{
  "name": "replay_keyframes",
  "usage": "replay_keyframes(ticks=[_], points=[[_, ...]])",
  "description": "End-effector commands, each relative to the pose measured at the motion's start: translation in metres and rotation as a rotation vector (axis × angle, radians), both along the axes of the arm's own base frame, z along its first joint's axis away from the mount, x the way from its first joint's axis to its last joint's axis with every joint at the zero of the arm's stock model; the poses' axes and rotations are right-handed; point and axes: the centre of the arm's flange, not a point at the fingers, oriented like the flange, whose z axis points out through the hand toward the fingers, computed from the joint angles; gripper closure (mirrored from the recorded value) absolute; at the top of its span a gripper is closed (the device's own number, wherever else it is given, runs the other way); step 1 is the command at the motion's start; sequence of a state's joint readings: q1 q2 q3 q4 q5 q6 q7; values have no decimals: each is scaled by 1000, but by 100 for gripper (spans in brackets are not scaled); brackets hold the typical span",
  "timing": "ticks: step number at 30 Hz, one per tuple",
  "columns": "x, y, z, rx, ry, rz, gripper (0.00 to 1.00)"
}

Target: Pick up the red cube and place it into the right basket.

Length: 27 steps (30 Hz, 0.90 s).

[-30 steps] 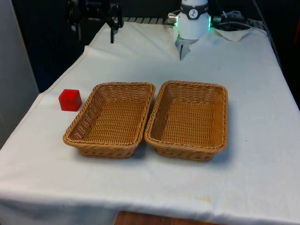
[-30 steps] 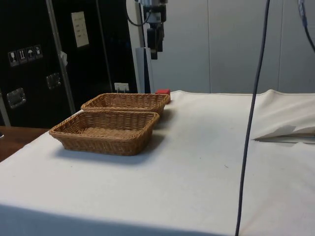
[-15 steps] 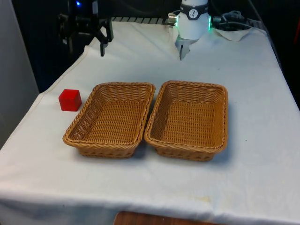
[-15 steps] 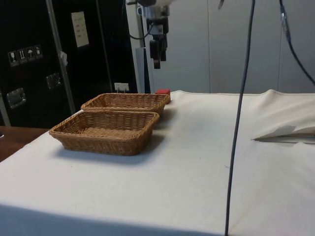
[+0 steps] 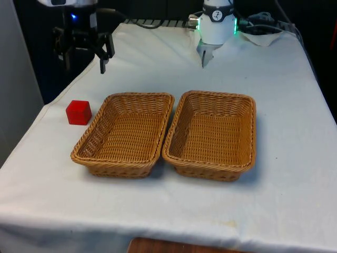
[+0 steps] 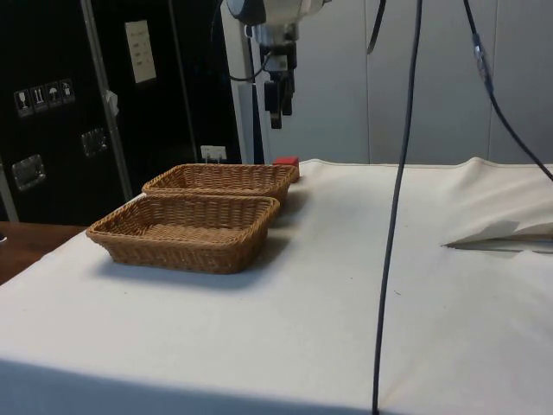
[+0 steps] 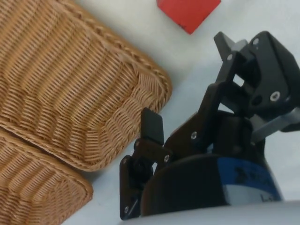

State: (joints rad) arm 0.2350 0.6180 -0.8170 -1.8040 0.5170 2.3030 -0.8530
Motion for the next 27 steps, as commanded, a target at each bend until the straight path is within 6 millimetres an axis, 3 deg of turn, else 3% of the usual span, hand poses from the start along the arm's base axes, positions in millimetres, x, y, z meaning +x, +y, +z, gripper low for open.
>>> replay_keyframes(ticks=[1, 9, 18, 27], points=[[1, -3, -2, 8, -1, 3, 0], [3, -10, -10, 3, -5, 7, 0], [8, -33, -31, 13, -22, 19, 0], [7, -37, -34, 11, -27, 20, 0]])
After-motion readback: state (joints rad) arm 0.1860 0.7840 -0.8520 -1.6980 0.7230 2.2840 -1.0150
